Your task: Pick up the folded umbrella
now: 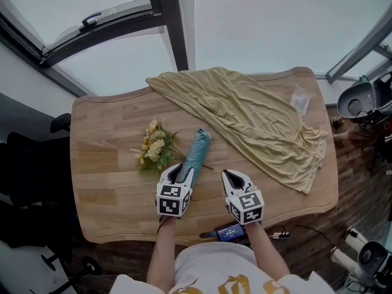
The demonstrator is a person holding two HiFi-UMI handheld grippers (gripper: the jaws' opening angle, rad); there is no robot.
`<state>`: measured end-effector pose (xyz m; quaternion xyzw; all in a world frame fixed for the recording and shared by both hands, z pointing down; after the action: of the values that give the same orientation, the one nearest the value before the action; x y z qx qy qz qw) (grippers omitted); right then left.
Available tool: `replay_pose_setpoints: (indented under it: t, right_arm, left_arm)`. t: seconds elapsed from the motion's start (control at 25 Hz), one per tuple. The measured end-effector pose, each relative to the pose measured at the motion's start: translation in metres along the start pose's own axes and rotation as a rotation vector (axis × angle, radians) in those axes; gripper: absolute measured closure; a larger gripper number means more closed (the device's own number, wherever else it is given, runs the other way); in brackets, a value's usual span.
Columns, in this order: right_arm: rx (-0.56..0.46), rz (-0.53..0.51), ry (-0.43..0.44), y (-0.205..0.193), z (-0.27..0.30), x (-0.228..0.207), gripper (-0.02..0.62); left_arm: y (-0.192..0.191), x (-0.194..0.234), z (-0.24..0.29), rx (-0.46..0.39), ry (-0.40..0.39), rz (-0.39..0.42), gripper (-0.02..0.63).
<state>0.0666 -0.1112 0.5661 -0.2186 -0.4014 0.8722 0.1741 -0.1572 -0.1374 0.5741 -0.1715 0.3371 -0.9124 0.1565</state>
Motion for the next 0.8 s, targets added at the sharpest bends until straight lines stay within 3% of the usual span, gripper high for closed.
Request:
replay_pose_setpoints:
  t: [0.12, 0.36, 0.64, 0.8]
  right_arm:
    - [0.021, -0.001, -0.005, -0.003, 0.008, -0.004, 0.584]
    - [0.042, 0.017, -0.018, -0.006, 0.018, -0.014, 0.584]
    - [0.08, 0.026, -0.019, -0.015, 0.029, -0.019, 0.584]
    - [0.101, 0.026, -0.01, -0.022, 0.033, -0.017, 0.584]
  left_arm:
    - [0.0, 0.001, 0.011, 0.056, 0.009, 0.039, 0.434]
    - [0.002, -0.003, 0.034, 0.132, -0.049, 0.081, 0.327]
    - [-0.01, 0.002, 0.061, 0.223, -0.053, 0.005, 0.259]
    - [-0.007, 0.004, 0.068, 0.202, -0.042, -0.003, 0.258]
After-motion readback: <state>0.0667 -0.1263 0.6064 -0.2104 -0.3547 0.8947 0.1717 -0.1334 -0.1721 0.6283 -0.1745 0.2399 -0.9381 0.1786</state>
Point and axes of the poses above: the fingertips, and each gripper's own axes: z forward along the fingers, x to its left, y out of its top, the point moved 10 cm from there along -z, backward along the fingers, and after that the axes turned 3 degrees about x, right-handed, at the moved point
